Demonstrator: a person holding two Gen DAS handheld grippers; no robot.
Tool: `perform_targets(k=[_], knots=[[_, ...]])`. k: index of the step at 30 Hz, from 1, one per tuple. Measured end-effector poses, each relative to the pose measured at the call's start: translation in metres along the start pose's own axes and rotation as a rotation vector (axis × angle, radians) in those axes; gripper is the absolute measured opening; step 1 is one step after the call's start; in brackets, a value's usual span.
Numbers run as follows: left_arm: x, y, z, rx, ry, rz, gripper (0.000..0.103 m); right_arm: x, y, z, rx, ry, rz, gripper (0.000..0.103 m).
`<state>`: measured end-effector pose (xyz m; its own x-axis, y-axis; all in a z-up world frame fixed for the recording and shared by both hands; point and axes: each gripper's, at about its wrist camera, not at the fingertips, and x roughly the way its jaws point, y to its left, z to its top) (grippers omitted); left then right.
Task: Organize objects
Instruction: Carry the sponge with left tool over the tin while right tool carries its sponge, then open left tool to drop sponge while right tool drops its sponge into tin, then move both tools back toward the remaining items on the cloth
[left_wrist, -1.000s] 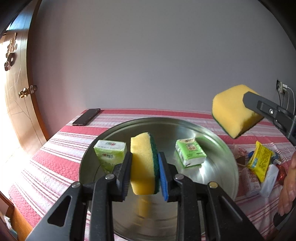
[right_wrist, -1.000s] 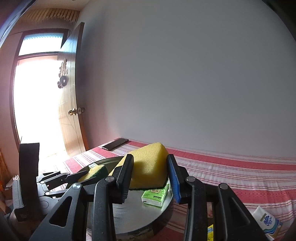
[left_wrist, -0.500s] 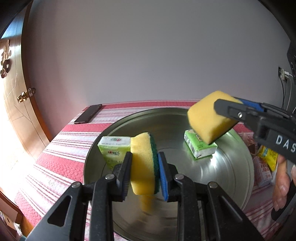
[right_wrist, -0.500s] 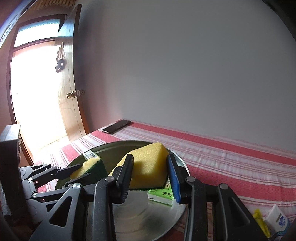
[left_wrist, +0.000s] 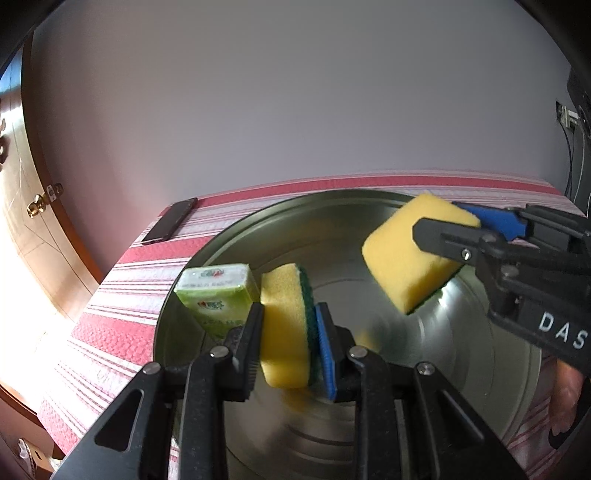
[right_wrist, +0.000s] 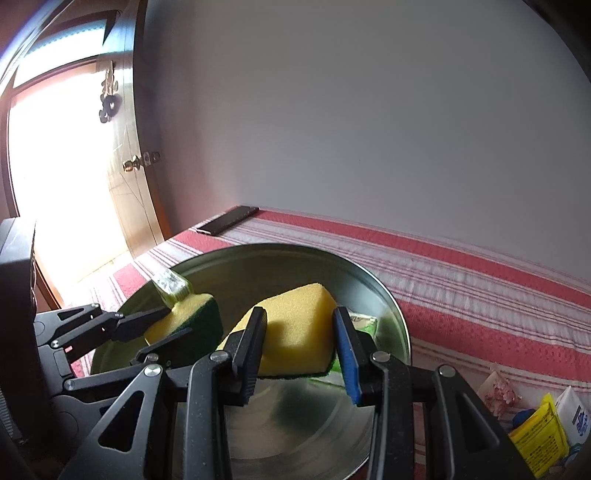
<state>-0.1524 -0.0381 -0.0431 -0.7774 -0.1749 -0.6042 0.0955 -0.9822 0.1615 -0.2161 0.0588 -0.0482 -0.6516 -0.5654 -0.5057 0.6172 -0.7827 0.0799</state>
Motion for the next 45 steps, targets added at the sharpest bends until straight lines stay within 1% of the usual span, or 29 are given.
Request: perform_targets(k=[5, 11, 14, 15, 16, 17, 19, 20, 22, 23, 24, 25, 27, 30, 35, 39, 43, 45], knots=[[0.000, 0.001, 0.001, 0.000, 0.002, 0.003, 0.027, 0.008, 0.002, -0.003, -0.003, 0.036, -0.003, 0.040], [0.001, 0.003, 0.001, -0.001, 0.006, 0.003, 0.027, 0.011, 0.005, -0.004, -0.007, 0.043, 0.002, 0.040], [0.001, 0.005, 0.002, -0.003, -0.001, 0.012, 0.030, 0.013, 0.005, -0.003, -0.006, 0.052, 0.010, 0.042], [0.000, 0.005, 0.002, -0.002, -0.004, 0.015, 0.033, 0.014, 0.004, -0.003, -0.002, 0.055, 0.015, 0.042], [-0.002, 0.004, 0.002, -0.002, -0.009, 0.019, 0.040, 0.013, 0.004, -0.003, 0.001, 0.053, 0.014, 0.042], [-0.004, 0.004, 0.002, -0.006, -0.014, 0.018, 0.044, 0.013, 0.003, -0.003, 0.006, 0.046, 0.009, 0.043], [-0.008, 0.006, 0.001, -0.022, -0.028, 0.016, 0.065, 0.011, 0.001, -0.003, 0.014, 0.039, -0.003, 0.047], [-0.010, 0.007, 0.001, -0.026, -0.035, 0.021, 0.070, 0.010, 0.000, -0.004, 0.020, 0.036, -0.007, 0.051], [-0.014, 0.007, 0.000, -0.036, -0.052, 0.036, 0.084, 0.006, -0.002, -0.004, 0.033, 0.023, -0.013, 0.057], [-0.016, 0.007, 0.000, -0.039, -0.057, 0.039, 0.088, 0.004, -0.004, -0.003, 0.040, 0.016, -0.017, 0.062], [-0.017, 0.007, 0.000, -0.042, -0.062, 0.043, 0.093, 0.003, -0.005, -0.003, 0.045, 0.009, -0.018, 0.066], [-0.019, 0.007, 0.000, -0.044, -0.070, 0.048, 0.098, 0.001, -0.005, -0.003, 0.047, 0.006, -0.017, 0.067], [-0.021, 0.006, -0.001, -0.046, -0.079, 0.057, 0.100, -0.003, -0.005, -0.002, 0.049, -0.004, -0.022, 0.068], [-0.023, 0.004, -0.002, -0.048, -0.080, 0.069, 0.100, -0.012, -0.009, -0.003, 0.064, -0.026, -0.034, 0.068], [-0.031, -0.001, -0.002, -0.067, -0.111, 0.079, 0.102, -0.035, -0.022, -0.008, 0.110, -0.058, -0.046, 0.068], [-0.041, -0.011, -0.002, -0.087, -0.153, 0.046, 0.102, -0.065, -0.037, -0.021, 0.162, -0.091, -0.059, 0.068], [-0.053, -0.036, -0.002, -0.082, -0.196, -0.001, 0.102, -0.099, -0.057, -0.039, 0.227, -0.118, -0.080, 0.068], [-0.058, -0.051, -0.001, -0.063, -0.214, -0.020, 0.102, -0.119, -0.067, -0.050, 0.248, -0.134, -0.114, 0.068]])
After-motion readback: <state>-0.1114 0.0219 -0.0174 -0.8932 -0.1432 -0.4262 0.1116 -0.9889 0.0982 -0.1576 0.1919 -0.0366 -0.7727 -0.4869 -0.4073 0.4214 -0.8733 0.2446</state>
